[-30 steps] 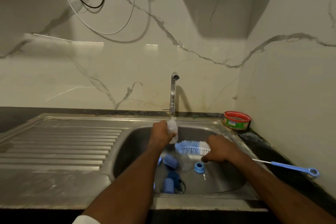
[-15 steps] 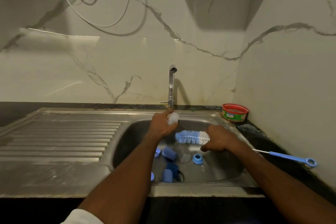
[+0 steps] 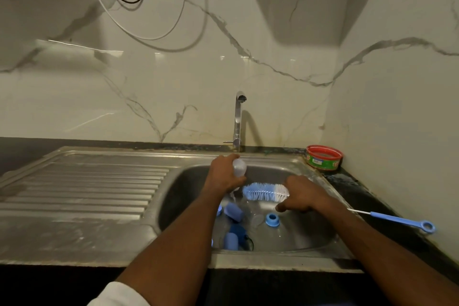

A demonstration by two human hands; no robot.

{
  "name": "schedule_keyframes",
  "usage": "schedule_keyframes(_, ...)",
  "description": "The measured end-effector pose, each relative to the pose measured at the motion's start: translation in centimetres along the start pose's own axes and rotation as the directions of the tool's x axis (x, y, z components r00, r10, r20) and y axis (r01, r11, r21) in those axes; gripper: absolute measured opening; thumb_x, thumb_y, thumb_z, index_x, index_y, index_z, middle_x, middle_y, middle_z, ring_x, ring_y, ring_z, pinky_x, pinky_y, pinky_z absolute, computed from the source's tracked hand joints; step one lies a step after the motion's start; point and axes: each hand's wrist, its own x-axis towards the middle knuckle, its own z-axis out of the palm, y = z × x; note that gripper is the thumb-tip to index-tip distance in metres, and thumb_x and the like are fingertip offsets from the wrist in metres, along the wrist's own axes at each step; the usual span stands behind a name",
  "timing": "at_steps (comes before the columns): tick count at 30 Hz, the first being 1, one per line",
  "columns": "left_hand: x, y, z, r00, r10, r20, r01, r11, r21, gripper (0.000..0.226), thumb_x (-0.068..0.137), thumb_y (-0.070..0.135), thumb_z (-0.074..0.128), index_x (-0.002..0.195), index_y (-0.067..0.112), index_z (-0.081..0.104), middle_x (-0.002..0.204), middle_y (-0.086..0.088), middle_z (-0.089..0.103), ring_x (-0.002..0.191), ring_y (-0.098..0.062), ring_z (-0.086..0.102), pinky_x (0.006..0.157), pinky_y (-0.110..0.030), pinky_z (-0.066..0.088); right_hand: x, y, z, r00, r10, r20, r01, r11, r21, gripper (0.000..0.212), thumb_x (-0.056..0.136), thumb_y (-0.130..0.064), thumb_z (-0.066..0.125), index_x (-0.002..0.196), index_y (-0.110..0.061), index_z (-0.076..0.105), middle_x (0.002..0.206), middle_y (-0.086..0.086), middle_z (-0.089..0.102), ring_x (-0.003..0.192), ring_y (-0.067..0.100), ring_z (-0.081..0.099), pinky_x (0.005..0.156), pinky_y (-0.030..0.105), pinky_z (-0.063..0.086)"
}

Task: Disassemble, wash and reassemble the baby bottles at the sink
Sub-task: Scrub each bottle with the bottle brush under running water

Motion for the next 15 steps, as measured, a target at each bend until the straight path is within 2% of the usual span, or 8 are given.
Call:
schedule_keyframes(3, -0.06, -0.17, 0.37, 0.999, -0.033, 0.034, 0.033, 0.999, 0.027, 0.082, 0.077, 0.033, 0.086, 0.148, 0.031, 0.044, 0.142, -0.009, 0.039, 0.13, -0.029, 0.043, 0.112, -0.047, 0.042, -0.06, -0.2, 0.04, 1.0, 0.0, 0.01, 0.0, 1.0, 0.006, 0.056, 0.081, -0.043, 0.082, 0.123, -0.016, 0.056, 0.106, -0.001, 0.056, 0.085, 0.011, 0.054, 0.055, 0.017, 0.038)
schedule_keyframes(5, 0.0, -0.11, 0.49, 0.999, -0.047, 0.019, 0.047, 0.999, 0.011, 0.078, 0.076, 0.03, 0.087, 0.143, 0.029, 0.047, 0.142, -0.008, 0.035, 0.128, -0.029, 0.045, 0.111, -0.045, 0.044, -0.14, -0.31, 0.0, 1.0, -0.006, 0.02, 0.006, 1.0, -0.003, 0.056, 0.081, -0.044, 0.081, 0.122, -0.016, 0.056, 0.111, 0.001, 0.06, 0.086, 0.012, 0.055, 0.055, 0.017, 0.039)
schedule_keyframes(8, 0.12, 0.02, 0.4, 0.994, -0.102, -0.033, 0.099, 0.992, -0.074, 0.072, 0.077, 0.033, 0.086, 0.137, 0.018, 0.048, 0.14, -0.009, 0.04, 0.124, -0.026, 0.048, 0.104, -0.038, 0.048, -0.16, -0.33, -0.11, 1.0, -0.01, 0.014, 0.01, 1.0, -0.002, 0.056, 0.081, -0.045, 0.082, 0.122, -0.016, 0.057, 0.108, 0.0, 0.059, 0.087, 0.013, 0.057, 0.058, 0.018, 0.044)
schedule_keyframes(11, 0.04, 0.1, 0.35, 0.974, -0.196, -0.117, 0.172, 0.968, -0.183, 0.071, 0.078, 0.044, 0.085, 0.131, 0.011, 0.049, 0.128, -0.01, 0.056, 0.116, -0.023, 0.056, 0.092, -0.032, 0.052, -0.2, -0.26, -0.09, 1.0, -0.01, 0.013, 0.01, 1.0, 0.006, 0.056, 0.082, -0.044, 0.081, 0.124, -0.016, 0.058, 0.116, 0.004, 0.062, 0.092, 0.014, 0.058, 0.07, 0.023, 0.05)
schedule_keyframes(13, 0.03, 0.11, 0.54, 0.956, -0.262, -0.128, 0.225, 0.942, -0.249, 0.07, 0.078, 0.044, 0.085, 0.13, 0.012, 0.05, 0.127, -0.01, 0.06, 0.117, -0.025, 0.059, 0.096, -0.035, 0.053, -0.2, -0.25, 0.02, 1.0, -0.018, 0.011, 0.018, 1.0, 0.006, 0.055, 0.082, -0.044, 0.081, 0.124, -0.016, 0.057, 0.118, 0.004, 0.061, 0.093, 0.013, 0.057, 0.071, 0.023, 0.048)
schedule_keyframes(15, 0.28, 0.06, 0.94, 0.936, -0.348, -0.044, 0.306, 0.871, -0.385, 0.071, 0.079, 0.036, 0.086, 0.135, 0.011, 0.049, 0.134, -0.013, 0.057, 0.123, -0.028, 0.056, 0.102, -0.037, 0.051, -0.15, -0.28, 0.19, 1.0, -0.023, 0.005, 0.023, 1.0, -0.011, 0.055, 0.082, -0.046, 0.08, 0.122, -0.017, 0.057, 0.114, 0.002, 0.06, 0.092, 0.013, 0.056, 0.073, 0.023, 0.047)
